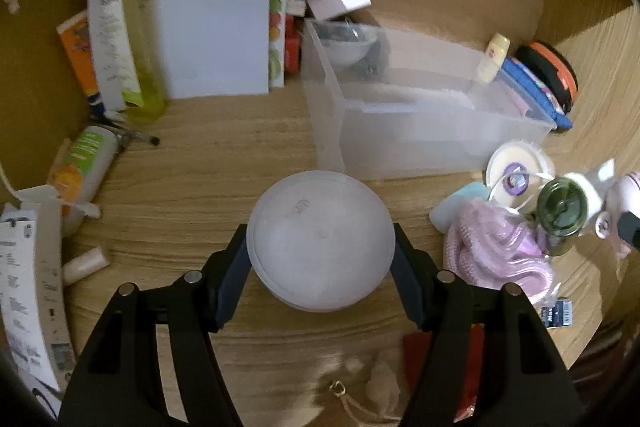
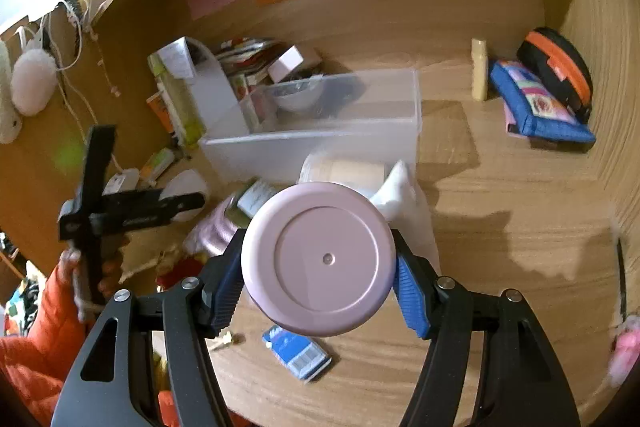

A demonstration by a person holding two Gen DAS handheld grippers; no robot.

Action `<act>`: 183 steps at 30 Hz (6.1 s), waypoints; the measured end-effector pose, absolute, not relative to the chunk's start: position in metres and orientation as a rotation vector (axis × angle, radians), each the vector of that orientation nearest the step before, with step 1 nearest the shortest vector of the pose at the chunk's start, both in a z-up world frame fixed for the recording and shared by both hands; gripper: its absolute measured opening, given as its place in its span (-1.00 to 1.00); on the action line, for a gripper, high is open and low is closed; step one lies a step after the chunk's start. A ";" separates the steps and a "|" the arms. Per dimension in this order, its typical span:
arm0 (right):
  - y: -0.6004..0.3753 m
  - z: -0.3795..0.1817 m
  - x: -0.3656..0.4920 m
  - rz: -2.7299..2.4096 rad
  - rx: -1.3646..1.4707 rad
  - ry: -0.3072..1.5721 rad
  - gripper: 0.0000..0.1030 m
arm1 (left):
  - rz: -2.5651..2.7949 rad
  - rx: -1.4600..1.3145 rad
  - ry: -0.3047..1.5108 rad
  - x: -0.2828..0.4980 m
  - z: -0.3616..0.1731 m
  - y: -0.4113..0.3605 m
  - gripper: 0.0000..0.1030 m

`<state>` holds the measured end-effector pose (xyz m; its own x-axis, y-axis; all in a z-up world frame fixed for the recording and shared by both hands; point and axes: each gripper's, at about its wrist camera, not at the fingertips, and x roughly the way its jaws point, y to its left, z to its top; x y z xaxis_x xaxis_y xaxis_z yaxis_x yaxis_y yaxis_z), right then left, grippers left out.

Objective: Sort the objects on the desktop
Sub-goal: 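Carry both lids over the clear box and open both tools to drop them inside, then grasp the dark green glass bottle with the left tool while the right tool grasps the white cloth pouch, then lower the green bottle and white pouch into the clear box and open both tools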

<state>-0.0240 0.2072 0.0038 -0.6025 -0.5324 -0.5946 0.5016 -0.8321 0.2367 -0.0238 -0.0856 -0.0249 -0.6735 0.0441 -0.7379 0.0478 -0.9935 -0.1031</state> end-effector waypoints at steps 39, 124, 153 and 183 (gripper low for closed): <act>0.131 0.025 -0.153 -2.360 0.881 0.249 0.22 | -3.018 1.119 0.163 -0.112 0.038 -0.050 0.26; 0.231 0.018 -0.064 -2.447 0.920 0.266 0.82 | -2.952 1.173 -0.006 -0.012 0.020 -0.031 0.92; 0.206 -0.040 -0.071 -2.181 1.002 0.258 0.29 | -3.100 1.401 0.067 -0.048 -0.019 0.050 0.74; 0.223 0.039 -0.075 -2.256 0.834 0.027 -0.44 | -3.070 1.054 0.252 -0.028 0.029 -0.025 0.25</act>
